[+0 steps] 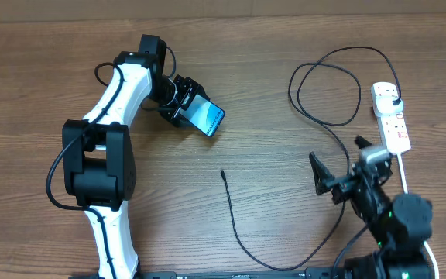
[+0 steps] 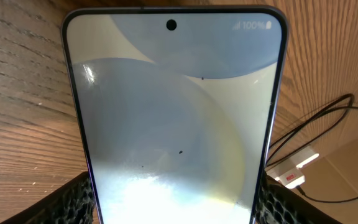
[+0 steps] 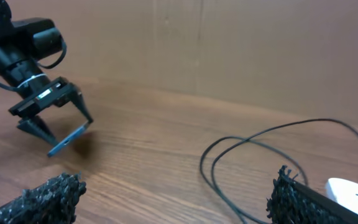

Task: Plug charger to phone and switch on socket
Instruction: 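Raise the right arm and reach its open gripper toward the phone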

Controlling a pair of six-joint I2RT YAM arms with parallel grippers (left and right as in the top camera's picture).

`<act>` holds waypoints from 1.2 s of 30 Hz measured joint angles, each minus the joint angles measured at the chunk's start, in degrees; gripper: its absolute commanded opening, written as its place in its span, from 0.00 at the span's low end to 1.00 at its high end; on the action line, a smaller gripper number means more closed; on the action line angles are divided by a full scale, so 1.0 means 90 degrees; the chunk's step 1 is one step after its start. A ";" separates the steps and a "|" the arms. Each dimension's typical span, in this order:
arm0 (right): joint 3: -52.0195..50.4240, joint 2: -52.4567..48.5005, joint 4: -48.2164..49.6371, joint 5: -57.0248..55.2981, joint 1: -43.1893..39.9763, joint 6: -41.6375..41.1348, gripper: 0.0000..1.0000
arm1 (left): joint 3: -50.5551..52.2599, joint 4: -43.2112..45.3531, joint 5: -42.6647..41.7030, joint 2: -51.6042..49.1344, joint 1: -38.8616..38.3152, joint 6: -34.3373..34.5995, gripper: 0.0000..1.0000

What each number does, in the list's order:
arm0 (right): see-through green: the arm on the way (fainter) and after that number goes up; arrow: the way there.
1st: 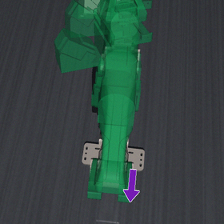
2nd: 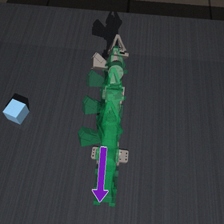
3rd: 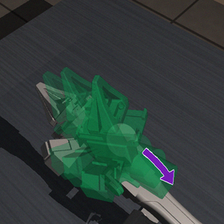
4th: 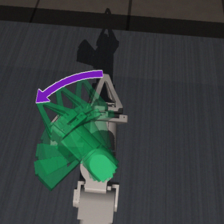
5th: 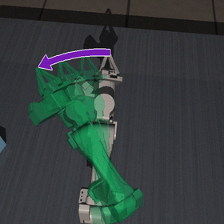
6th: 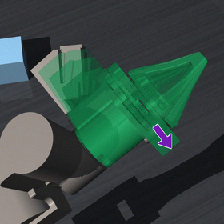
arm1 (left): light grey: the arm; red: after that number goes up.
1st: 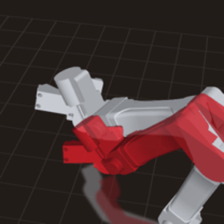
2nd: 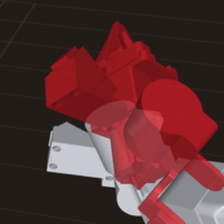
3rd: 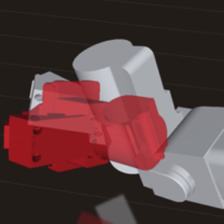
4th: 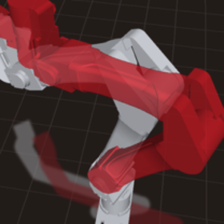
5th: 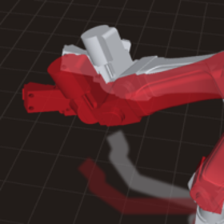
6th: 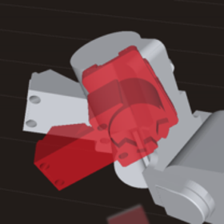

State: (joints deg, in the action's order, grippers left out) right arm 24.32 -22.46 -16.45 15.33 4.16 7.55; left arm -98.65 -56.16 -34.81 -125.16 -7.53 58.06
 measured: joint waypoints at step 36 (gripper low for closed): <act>0.3310 -0.5802 -0.0083 0.5078 0.0000 -0.0874 1.00 | 0.0000 0.0000 0.0284 0.0000 -0.0041 0.0041 0.04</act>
State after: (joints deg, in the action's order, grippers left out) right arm 54.11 -74.67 -17.19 61.04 4.16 -0.32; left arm -98.65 -56.16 -32.25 -125.16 -7.90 58.43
